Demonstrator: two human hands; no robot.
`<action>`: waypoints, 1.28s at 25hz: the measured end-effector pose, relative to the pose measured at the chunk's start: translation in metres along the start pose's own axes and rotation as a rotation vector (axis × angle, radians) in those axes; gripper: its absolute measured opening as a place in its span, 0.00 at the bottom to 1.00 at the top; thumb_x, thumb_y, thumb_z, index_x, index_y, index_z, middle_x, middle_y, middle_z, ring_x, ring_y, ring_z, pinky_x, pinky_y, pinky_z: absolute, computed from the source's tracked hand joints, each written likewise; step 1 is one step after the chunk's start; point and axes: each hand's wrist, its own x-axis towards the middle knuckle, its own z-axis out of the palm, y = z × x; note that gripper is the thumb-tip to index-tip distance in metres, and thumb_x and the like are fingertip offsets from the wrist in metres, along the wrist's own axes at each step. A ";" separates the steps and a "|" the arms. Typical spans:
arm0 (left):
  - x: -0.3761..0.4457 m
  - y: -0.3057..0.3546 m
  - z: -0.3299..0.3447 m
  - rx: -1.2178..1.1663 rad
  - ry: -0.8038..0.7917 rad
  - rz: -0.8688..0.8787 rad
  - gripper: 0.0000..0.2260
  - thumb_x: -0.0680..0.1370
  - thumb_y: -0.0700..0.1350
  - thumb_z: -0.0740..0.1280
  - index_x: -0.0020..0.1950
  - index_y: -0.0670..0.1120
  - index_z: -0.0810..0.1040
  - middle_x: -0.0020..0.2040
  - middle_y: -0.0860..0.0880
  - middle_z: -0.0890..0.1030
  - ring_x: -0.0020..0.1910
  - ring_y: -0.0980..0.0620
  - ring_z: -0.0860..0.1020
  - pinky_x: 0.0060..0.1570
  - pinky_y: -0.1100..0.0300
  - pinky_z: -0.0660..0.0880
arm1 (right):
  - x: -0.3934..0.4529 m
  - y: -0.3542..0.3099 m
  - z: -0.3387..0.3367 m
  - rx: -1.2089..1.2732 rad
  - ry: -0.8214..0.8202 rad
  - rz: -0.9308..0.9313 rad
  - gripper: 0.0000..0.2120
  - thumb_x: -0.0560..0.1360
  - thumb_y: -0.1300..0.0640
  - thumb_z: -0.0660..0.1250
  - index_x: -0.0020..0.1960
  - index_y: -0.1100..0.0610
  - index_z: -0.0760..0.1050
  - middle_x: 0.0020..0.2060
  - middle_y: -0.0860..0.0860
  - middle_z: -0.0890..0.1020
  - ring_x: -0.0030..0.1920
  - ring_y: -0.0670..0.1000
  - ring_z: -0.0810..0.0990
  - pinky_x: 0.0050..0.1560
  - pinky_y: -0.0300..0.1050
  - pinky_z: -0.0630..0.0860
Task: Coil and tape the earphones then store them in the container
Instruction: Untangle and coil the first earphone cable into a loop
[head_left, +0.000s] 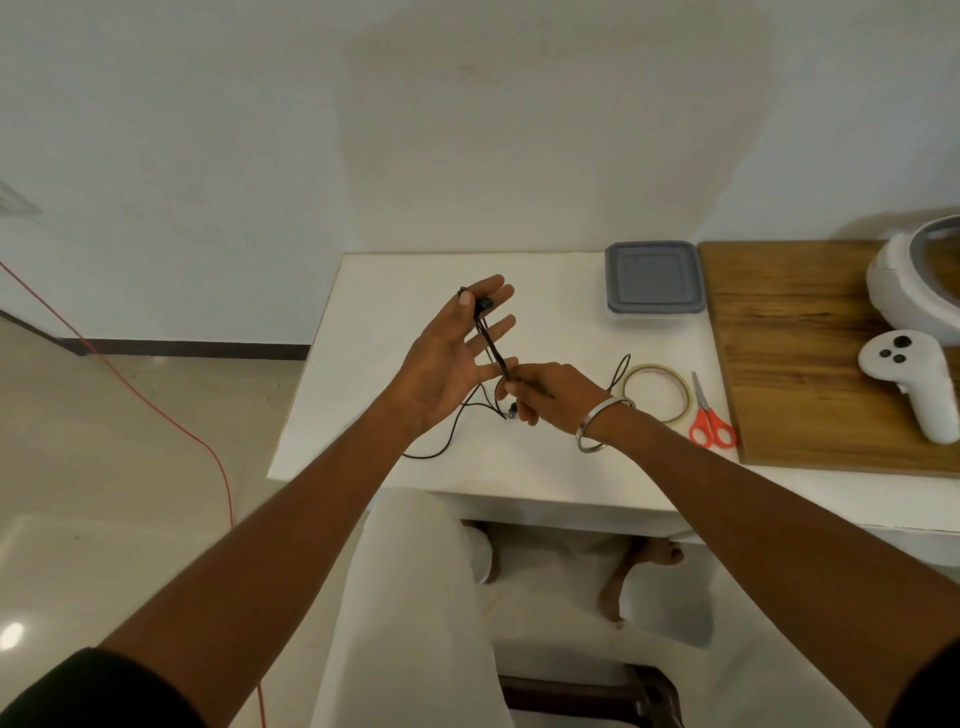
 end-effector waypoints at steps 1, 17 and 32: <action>0.001 -0.003 -0.002 0.073 0.024 0.004 0.15 0.83 0.53 0.54 0.66 0.54 0.74 0.71 0.52 0.72 0.71 0.47 0.69 0.65 0.37 0.69 | 0.001 -0.001 0.000 -0.017 -0.015 -0.010 0.12 0.81 0.53 0.55 0.52 0.53 0.76 0.32 0.47 0.79 0.35 0.48 0.79 0.46 0.40 0.77; 0.005 -0.042 -0.030 1.190 -0.128 0.163 0.13 0.82 0.44 0.56 0.47 0.40 0.77 0.47 0.44 0.75 0.52 0.47 0.74 0.55 0.50 0.71 | -0.005 -0.003 -0.017 -0.040 0.067 -0.045 0.07 0.77 0.56 0.62 0.44 0.52 0.78 0.38 0.53 0.83 0.35 0.52 0.78 0.40 0.43 0.74; -0.010 -0.004 0.000 -0.024 -0.337 -0.275 0.14 0.83 0.51 0.53 0.45 0.45 0.73 0.65 0.38 0.73 0.69 0.34 0.69 0.63 0.31 0.64 | -0.006 0.014 -0.019 -0.007 0.170 -0.016 0.09 0.80 0.61 0.56 0.52 0.54 0.74 0.39 0.52 0.78 0.40 0.53 0.76 0.42 0.40 0.71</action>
